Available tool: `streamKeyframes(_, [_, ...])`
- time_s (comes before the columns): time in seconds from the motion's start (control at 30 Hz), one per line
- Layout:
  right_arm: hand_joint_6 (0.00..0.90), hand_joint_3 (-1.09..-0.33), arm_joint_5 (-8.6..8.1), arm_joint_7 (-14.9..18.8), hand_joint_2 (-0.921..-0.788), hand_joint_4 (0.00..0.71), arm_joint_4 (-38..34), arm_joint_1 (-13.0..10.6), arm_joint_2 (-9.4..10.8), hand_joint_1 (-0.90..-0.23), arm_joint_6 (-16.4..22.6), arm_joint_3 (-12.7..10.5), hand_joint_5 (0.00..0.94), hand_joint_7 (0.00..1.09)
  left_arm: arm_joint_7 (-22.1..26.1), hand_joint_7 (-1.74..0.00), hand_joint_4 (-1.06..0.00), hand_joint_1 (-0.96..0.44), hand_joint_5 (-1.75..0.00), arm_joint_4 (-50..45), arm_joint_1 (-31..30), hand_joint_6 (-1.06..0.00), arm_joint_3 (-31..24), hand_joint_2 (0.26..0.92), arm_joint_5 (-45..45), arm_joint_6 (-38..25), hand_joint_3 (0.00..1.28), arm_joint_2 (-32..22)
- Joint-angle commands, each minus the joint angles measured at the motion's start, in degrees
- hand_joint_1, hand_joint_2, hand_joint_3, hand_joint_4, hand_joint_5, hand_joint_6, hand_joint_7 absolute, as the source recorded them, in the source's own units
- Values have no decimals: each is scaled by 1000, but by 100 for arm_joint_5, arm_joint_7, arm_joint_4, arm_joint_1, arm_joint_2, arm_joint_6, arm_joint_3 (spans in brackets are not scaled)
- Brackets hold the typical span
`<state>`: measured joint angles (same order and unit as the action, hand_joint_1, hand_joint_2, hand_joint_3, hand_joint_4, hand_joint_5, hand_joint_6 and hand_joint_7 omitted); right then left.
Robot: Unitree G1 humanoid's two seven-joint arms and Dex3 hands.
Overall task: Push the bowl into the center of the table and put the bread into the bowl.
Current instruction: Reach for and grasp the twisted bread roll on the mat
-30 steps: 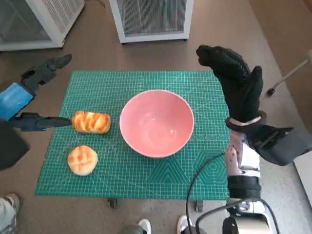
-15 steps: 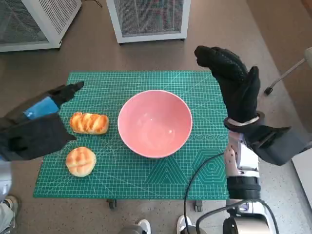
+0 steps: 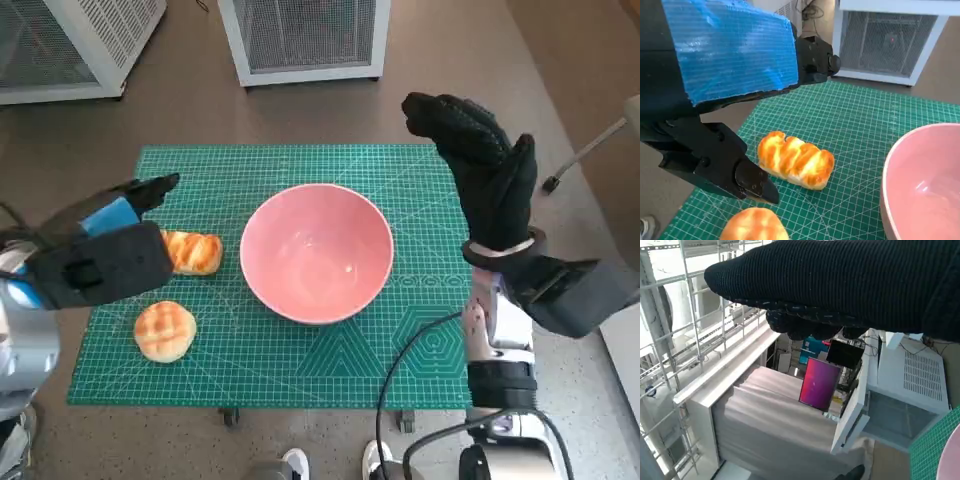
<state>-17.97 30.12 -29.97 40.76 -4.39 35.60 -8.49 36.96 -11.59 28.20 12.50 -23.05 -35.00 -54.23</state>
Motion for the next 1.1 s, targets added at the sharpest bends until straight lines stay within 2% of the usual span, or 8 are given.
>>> streamKeyframes(0.03, [160,-682,-29,42,-921,182,5,-141,-19,-643,-71,27,6,255,-96,-26,-23,42,-7,481,240,-159,284,708,-327,256,9,210])
streamKeyframes(0.6, [149,-687,-63,122,-921,183,-7,-160,-54,-647,-80,14,4,278,-465,-13,-59,-59,-6,2161,759,-191,888,704,-1234,999,4,932])
streamKeyframes(1.1, [141,-694,-140,170,-921,185,103,-191,-76,-651,-171,0,4,295,-823,-8,-81,-72,-5,4066,1286,-197,1319,713,-1634,1761,7,1546])
